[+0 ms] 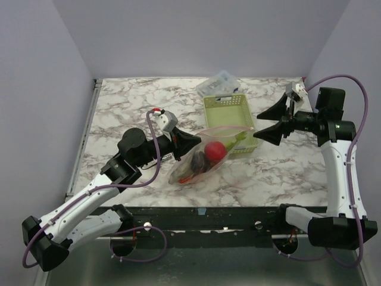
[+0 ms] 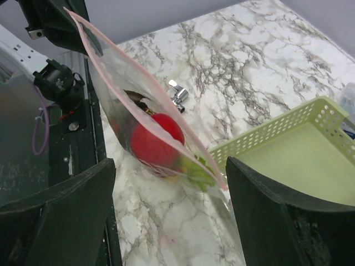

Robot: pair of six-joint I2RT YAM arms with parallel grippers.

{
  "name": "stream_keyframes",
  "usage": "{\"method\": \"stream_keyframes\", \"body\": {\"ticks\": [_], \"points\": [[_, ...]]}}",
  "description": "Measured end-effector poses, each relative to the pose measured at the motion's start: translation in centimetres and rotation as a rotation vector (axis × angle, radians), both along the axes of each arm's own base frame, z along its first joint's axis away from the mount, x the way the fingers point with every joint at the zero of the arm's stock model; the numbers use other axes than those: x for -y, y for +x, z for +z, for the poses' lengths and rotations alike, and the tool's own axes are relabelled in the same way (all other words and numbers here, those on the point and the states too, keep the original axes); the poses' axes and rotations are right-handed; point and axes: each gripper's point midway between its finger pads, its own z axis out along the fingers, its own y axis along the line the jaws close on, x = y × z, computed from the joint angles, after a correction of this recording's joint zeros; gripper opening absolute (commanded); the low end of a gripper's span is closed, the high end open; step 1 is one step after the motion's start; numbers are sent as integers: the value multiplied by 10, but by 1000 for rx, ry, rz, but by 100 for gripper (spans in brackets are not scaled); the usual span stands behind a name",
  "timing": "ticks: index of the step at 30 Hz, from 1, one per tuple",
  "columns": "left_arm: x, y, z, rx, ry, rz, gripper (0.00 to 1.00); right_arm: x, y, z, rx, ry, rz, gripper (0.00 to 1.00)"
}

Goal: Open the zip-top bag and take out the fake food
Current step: Open the zipper of the food storage bag at the center of the board.

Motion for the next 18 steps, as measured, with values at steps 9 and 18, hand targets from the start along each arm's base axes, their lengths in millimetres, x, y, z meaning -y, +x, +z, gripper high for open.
{"method": "stream_keyframes", "body": {"ticks": [9,18], "points": [[4,0,0,59,48,-38,0,-31,0,-6,-18,-78,107,78],[8,-5,-3,60,65,-83,0,-53,3,-8,24,-156,165,56]]}}
